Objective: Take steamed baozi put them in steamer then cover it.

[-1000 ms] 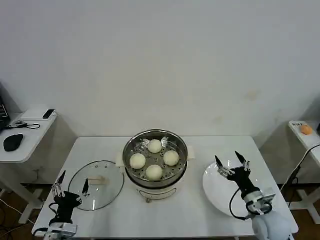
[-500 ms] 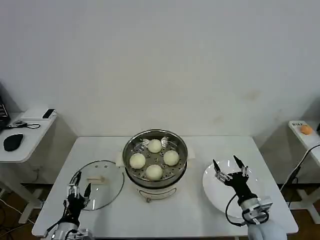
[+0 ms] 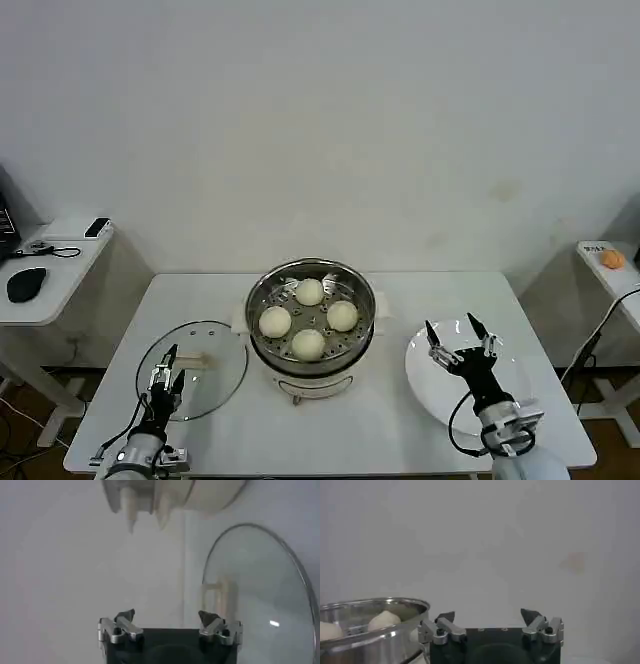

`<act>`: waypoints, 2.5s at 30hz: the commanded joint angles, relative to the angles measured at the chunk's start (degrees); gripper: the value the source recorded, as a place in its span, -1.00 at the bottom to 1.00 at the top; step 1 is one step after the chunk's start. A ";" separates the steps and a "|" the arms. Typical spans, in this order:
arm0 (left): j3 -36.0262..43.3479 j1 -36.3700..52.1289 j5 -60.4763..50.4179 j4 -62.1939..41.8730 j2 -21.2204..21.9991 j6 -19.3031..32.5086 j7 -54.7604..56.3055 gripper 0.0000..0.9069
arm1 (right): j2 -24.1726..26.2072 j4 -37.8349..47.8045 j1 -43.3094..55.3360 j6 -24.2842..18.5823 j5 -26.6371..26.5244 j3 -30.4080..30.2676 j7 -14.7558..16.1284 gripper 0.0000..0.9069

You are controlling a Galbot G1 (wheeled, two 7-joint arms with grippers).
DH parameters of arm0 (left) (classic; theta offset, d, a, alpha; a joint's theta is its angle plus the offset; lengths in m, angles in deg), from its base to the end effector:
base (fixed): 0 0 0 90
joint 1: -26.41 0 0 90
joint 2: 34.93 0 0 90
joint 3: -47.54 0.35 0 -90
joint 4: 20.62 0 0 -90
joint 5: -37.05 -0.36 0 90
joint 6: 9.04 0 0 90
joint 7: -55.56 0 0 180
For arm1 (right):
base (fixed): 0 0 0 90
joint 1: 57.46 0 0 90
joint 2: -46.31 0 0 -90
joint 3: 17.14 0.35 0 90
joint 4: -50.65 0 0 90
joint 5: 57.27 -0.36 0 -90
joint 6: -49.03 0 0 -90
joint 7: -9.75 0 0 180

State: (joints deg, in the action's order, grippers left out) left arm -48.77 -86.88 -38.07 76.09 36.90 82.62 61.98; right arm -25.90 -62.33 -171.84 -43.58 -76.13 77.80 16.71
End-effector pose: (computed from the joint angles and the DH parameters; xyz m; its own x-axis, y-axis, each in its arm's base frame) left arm 0.2156 0.1334 -0.3980 -0.9882 -0.0305 0.1501 0.1520 -0.0725 0.9857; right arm 0.2220 -0.0912 -0.3100 -0.9860 -0.1640 -0.0287 -0.1643 0.9864 0.0076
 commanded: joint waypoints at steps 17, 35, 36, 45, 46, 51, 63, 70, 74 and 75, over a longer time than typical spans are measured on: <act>1.38 9.90 -3.75 -9.77 -0.68 -0.11 -0.94 1.00 | -0.93 1.47 -0.02 -0.49 0.57 0.44 -0.01 1.00; 2.50 12.93 -1.40 -13.44 0.43 -0.74 0.32 1.00 | -1.66 2.15 -0.47 -1.02 1.25 0.57 0.11 1.00; 2.48 13.02 -1.33 -13.60 0.52 -0.73 0.54 1.00 | -1.67 2.23 -0.47 -1.07 1.30 0.55 0.10 1.00; 2.25 13.72 0.10 -15.56 0.54 -0.72 1.90 0.64 | -1.99 2.85 -0.41 -1.53 1.62 0.37 0.12 1.00; 2.26 13.87 0.12 -15.81 0.63 -0.71 2.03 0.58 | -2.06 3.03 -0.39 -1.68 1.80 0.31 0.12 1.00; 2.42 13.97 0.62 -16.12 0.85 -0.68 2.40 0.40 | -2.10 3.18 -0.44 -1.86 2.03 0.28 0.13 1.00; 2.66 14.43 1.21 -18.56 0.77 -0.12 2.81 -1.00 | -2.22 3.66 -0.57 -2.45 2.65 0.05 0.14 1.00; 2.79 14.22 1.78 -19.34 0.76 0.01 4.90 -1.00 | -2.24 4.00 -0.29 -2.73 2.59 0.04 0.16 1.00; 2.85 13.99 1.69 -18.60 0.93 -1.18 6.39 -1.00 | -2.19 3.69 -0.31 -2.25 2.17 0.11 -0.27 1.00; 2.80 13.92 1.61 -18.29 1.00 -1.37 7.19 -1.00 | -2.16 3.53 -0.29 -2.19 2.03 0.13 -0.29 1.00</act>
State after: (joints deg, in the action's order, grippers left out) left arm -45.92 -72.88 -36.45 57.64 37.86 82.20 66.75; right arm -28.09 -58.48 -172.15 -45.99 -73.87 77.85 16.67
